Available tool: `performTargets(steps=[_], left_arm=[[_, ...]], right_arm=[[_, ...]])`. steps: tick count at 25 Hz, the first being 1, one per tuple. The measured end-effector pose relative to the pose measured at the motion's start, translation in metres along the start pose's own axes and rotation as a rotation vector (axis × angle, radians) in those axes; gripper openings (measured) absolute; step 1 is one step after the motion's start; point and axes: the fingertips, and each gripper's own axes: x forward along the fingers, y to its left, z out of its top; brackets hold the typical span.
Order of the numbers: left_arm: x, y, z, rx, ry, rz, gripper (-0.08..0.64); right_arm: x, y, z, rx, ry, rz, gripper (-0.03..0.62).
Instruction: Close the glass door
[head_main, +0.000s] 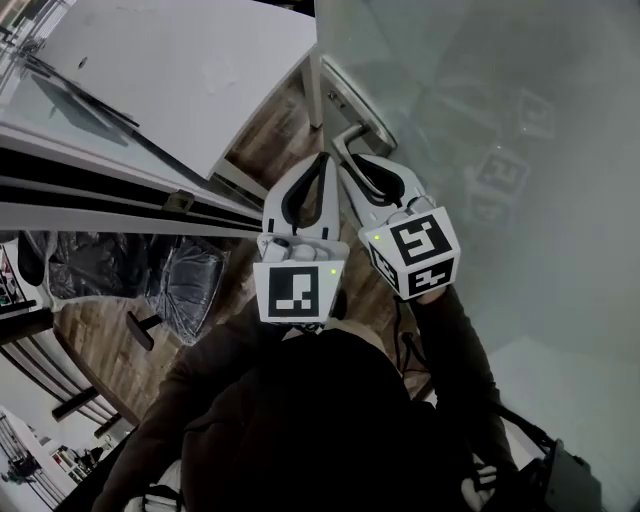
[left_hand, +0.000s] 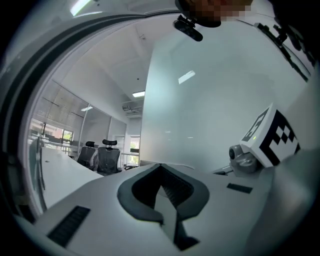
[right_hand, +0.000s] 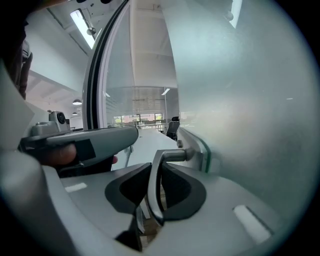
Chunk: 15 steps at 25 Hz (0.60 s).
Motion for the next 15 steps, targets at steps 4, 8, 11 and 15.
performTargets(steps=[4, 8, 11, 15], left_arm=[[-0.048, 0.025, -0.007, 0.011, 0.024, 0.085, -0.003], [-0.094, 0.048, -0.011, 0.009, 0.021, 0.141, -0.004], [-0.126, 0.063, -0.018, 0.020, 0.027, 0.158, -0.003], [-0.157, 0.076, -0.022, 0.018, 0.020, 0.155, -0.005]], right_arm=[[0.000, 0.043, -0.002, -0.020, -0.012, 0.048, 0.063], [0.004, 0.086, -0.013, -0.025, -0.005, 0.097, 0.063], [0.007, 0.120, -0.024, -0.033, -0.001, 0.126, 0.063], [0.006, 0.155, -0.029, -0.055, -0.011, 0.158, 0.063]])
